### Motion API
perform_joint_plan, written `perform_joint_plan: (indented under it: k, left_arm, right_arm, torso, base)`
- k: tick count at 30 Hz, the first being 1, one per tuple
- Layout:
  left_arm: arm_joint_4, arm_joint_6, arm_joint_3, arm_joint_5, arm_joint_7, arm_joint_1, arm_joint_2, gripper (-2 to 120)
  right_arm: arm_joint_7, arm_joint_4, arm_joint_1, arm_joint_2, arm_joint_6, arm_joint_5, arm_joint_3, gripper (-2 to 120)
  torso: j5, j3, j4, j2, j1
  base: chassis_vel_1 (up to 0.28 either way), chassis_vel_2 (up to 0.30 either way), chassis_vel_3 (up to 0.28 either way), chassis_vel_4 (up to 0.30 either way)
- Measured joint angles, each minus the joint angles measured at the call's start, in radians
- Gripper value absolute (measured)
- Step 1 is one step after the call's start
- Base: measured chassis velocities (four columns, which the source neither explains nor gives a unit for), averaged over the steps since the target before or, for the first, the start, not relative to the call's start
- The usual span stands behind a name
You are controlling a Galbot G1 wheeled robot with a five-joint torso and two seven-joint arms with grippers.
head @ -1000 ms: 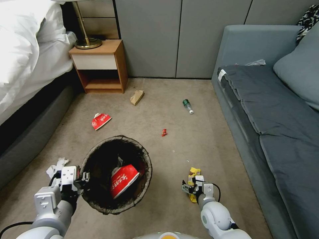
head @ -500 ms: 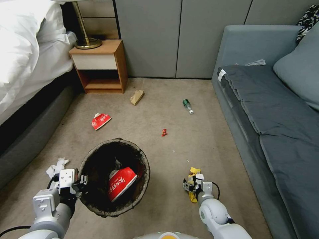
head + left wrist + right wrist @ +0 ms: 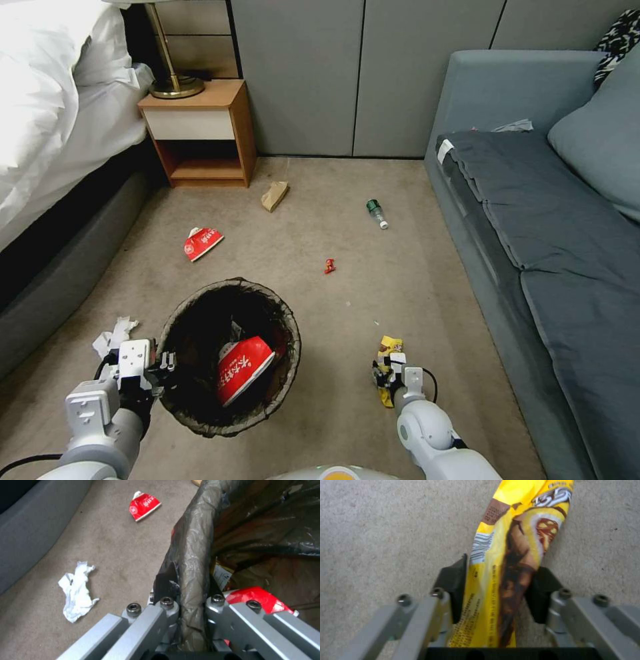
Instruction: Pick up the trash bin, then pick up the garbage from the floor and place it into the trash bin.
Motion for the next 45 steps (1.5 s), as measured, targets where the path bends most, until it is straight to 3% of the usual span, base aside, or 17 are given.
perform_joint_plan:
  k: [5, 8, 18, 22, 24, 29, 36, 39, 45]
  left_arm:
    - [0.0, 0.0, 0.0, 0.0, 0.0, 0.0, 0.0, 1]
    - [0.0, 0.0, 0.0, 0.0, 0.0, 0.001, 0.0, 1]
    - [0.0, -0.001, 0.0, 0.001, 0.0, 0.001, -0.001, 1]
    - [0.0, -0.001, 0.0, 0.001, 0.0, 0.001, 0.0, 1]
    - [0.0, -0.001, 0.0, 0.001, 0.001, 0.002, 0.0, 1]
    - [0.0, -0.001, 0.0, 0.001, 0.001, 0.002, 0.0, 1]
    - [0.0, -0.001, 0.0, 0.002, 0.001, 0.002, 0.0, 1]
    - [0.0, -0.001, 0.0, 0.002, 0.001, 0.002, 0.001, 1]
    - [0.0, -0.001, 0.0, 0.002, 0.001, 0.003, 0.003, 1]
  right_arm:
    - [0.0, -0.006, 0.0, 0.003, 0.008, -0.005, -0.004, 21]
    - [0.0, -0.007, 0.0, 0.007, 0.018, -0.017, -0.006, 4]
    - [0.01, 0.025, 0.004, 0.003, 0.052, -0.061, 0.001, 0]
    - [0.017, 0.118, -0.003, -0.013, 0.056, -0.079, 0.019, 0]
    - [0.006, 0.254, -0.008, -0.028, 0.029, -0.093, 0.043, 0]
    - [-0.007, 0.437, -0.003, -0.055, -0.021, -0.084, 0.048, 0]
    - [-0.053, 0.663, 0.026, -0.095, -0.08, -0.062, 0.011, 0]
    - [-0.128, 0.818, 0.063, -0.136, -0.124, 0.01, -0.027, 0]
    - [-0.194, 0.895, 0.114, -0.176, -0.135, 0.064, -0.075, 0]
  torso:
    - [0.0, 0.0, 0.0, 0.0, 0.0]
    - [0.0, 0.0, 0.0001, 0.0, 0.0]
    - [0.0001, 0.0, 0.0, 0.0, 0.0]
    - [0.0001, 0.0, 0.0, 0.0, 0.0]
    - [-0.0002, 0.0, 0.0001, 0.0, 0.0]
    - [0.0, 0.0, 0.0, 0.0, 0.0]
    - [0.0001, 0.0, 0.0, 0.0, 0.0]
    - [0.0, 0.0, 0.0, 0.0, 0.0]
    - [0.0, 0.0, 0.0, 0.0, 0.0]
  base:
    - [0.0, 0.0, 0.0, 0.0]
    - [0.0, 0.0, 0.0, 0.0]
    - [0.0, 0.0, 0.0, 0.0]
    - [0.0, 0.0, 0.0, 0.0]
    - [0.0, 0.0, 0.0, 0.0]
    - [0.0, 0.0, 0.0, 0.0]
    - [0.0, 0.0, 0.0, 0.0]
    - [0.0, 0.0, 0.0, 0.0]
    - [0.0, 0.0, 0.0, 0.0]
